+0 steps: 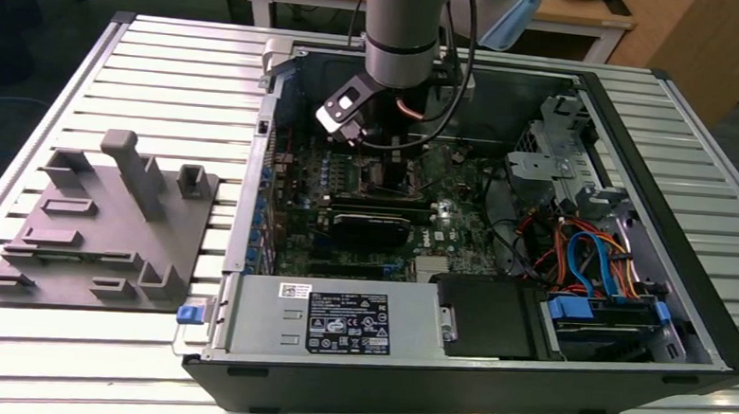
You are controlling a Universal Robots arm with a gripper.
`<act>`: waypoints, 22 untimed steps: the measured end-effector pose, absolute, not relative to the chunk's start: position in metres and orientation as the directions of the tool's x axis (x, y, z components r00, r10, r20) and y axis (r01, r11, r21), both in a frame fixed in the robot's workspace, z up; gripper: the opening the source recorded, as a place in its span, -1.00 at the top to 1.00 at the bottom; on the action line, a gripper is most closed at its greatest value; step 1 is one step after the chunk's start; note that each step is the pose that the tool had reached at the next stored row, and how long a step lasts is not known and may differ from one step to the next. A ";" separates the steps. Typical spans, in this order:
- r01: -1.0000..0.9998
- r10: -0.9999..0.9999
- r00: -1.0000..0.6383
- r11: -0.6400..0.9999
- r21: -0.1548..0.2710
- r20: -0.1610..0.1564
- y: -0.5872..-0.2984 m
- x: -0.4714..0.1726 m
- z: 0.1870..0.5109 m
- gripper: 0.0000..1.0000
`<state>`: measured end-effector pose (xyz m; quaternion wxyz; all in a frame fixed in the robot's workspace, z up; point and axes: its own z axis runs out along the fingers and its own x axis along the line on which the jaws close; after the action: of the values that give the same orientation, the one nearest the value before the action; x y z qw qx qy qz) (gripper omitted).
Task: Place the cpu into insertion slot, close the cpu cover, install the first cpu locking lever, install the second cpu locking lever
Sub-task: 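Place the cpu into insertion slot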
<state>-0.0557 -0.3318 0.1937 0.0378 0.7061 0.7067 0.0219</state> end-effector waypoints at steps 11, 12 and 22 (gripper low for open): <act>0.996 1.000 0.001 0.001 0.084 -0.022 -0.332 -0.055 0.191 -0.08; 0.996 1.000 0.001 0.001 0.084 -0.022 -0.332 -0.055 0.191 -0.08; 0.996 1.000 0.001 0.001 0.085 -0.021 -0.332 -0.055 0.191 -0.08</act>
<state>-0.0552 -0.3317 0.1906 0.0375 0.7064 0.7065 0.0225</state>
